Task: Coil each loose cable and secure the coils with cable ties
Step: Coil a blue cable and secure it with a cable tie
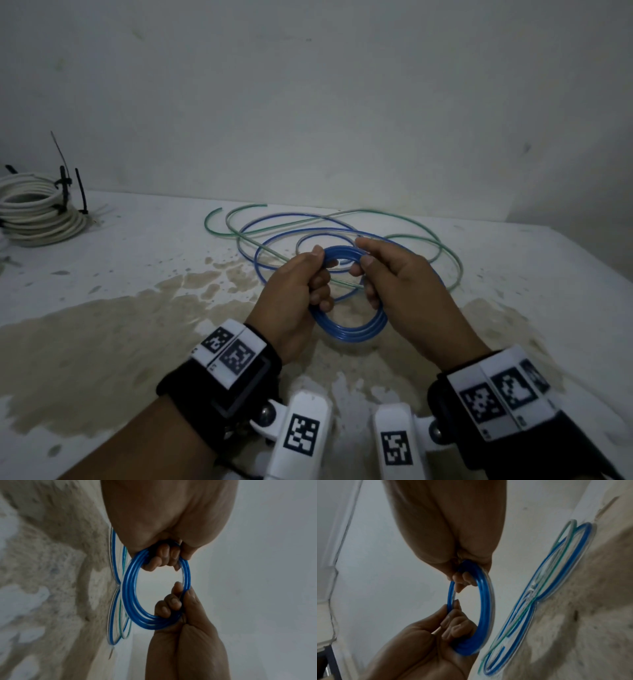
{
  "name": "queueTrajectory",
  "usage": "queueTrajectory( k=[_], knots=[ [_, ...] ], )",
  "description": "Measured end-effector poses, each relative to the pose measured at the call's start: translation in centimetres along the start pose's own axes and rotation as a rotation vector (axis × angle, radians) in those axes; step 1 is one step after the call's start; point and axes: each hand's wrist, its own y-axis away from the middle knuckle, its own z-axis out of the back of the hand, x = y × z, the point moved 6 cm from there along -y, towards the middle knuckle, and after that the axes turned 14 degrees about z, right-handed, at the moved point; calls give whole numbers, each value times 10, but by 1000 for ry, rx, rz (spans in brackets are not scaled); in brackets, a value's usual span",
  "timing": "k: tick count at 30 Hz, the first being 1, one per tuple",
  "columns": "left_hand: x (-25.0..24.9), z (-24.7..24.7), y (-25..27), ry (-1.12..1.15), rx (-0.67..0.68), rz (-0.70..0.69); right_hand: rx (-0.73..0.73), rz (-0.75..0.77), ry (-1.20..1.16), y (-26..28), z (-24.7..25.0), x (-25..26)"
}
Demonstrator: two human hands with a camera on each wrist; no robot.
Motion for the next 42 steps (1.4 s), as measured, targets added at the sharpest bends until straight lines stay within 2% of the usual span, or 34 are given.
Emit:
queueTrajectory(
  k=[2,4,8,10,12,14,17,20,24,28,36,39,42],
  knots=[
    [1,-4,2,37,39,28,13,37,80,-4,6,5],
    [3,-7,4,-21,61,67,40,47,142,-6,17,11],
    [-8,-24,8,-434,3,-44,246,53,315,5,39,27],
    [-9,-53,11,-601,90,-102,301,54,376,14,52,34],
    [-3,-85,17,-749,182,-173,264,53,395,23,71,38],
    [5,-110,20,-798,212,-221,159,35,382,35,94,38],
    [24,-135,14,-686,214,-159,-47,9,442,59,127,32],
    [47,-152,13,-578,233,-66,-122,16,509,82,147,30],
    [66,-160,19,-576,323,22,-113,-71,507,99,163,23],
    [76,-160,22,-603,337,45,-41,-161,476,106,164,15],
    [96,-152,20,-471,305,130,-65,-352,373,118,162,6],
    [97,-144,14,-435,278,160,-37,-416,562,129,184,11],
    [99,-136,8,-361,241,180,-134,-426,683,142,218,25]
  ],
)
